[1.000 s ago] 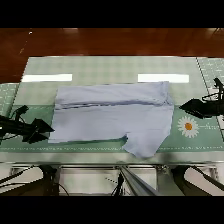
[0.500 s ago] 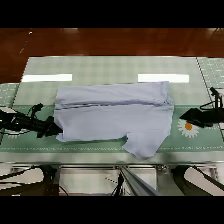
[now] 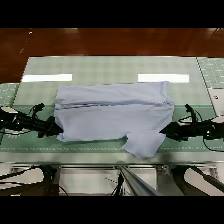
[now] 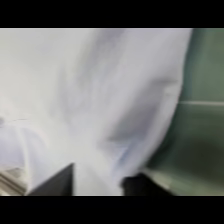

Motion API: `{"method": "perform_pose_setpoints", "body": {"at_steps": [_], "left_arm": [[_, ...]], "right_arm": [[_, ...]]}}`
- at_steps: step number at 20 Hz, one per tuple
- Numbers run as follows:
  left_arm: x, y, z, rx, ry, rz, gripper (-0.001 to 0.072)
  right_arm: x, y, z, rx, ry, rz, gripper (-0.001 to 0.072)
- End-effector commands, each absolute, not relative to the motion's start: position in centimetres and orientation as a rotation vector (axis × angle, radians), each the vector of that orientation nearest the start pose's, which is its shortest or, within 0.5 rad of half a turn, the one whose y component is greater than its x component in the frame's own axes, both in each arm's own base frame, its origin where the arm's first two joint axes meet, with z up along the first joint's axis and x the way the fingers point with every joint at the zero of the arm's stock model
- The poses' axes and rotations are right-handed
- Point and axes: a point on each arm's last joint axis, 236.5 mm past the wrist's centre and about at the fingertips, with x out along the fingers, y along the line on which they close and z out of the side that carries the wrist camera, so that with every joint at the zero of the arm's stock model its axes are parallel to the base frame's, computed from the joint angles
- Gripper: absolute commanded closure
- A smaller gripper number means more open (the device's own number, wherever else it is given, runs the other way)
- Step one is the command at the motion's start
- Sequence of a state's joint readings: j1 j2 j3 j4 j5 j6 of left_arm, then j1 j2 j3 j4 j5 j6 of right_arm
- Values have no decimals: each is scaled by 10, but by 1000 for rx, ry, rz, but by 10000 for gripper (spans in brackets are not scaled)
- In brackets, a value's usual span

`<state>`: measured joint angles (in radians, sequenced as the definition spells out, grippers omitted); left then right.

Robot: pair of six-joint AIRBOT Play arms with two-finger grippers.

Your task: Fold the shirts.

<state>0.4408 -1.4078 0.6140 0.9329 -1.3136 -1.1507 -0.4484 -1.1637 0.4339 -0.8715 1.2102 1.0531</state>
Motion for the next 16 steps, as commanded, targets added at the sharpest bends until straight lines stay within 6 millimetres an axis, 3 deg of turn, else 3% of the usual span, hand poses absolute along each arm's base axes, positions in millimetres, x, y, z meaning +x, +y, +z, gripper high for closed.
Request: {"method": "perform_pose_setpoints", "body": {"at_steps": [1, 2, 5, 9, 11, 13, 16], "left_arm": [[217, -49, -114, -861, 1709, -316, 686], [219, -50, -112, -859, 1697, -326, 686], [248, -43, -93, -808, 1588, -358, 686], [325, -39, -30, -810, 1302, -439, 686], [370, -43, 9, -848, 1120, -475, 686], [406, -44, 26, -812, 1005, -442, 686], [445, -45, 20, -744, 920, -356, 686]], "right_arm": [[215, 87, -106, 790, 1502, 336, 579], [219, 89, -101, 778, 1496, 355, 676], [260, 89, -50, 717, 1335, 451, 677], [361, 62, 47, 685, 951, 366, 677], [400, 56, 78, 659, 816, 336, 678], [431, 49, 86, 636, 746, 295, 678], [471, 36, 69, 664, 712, 219, 678]]}}
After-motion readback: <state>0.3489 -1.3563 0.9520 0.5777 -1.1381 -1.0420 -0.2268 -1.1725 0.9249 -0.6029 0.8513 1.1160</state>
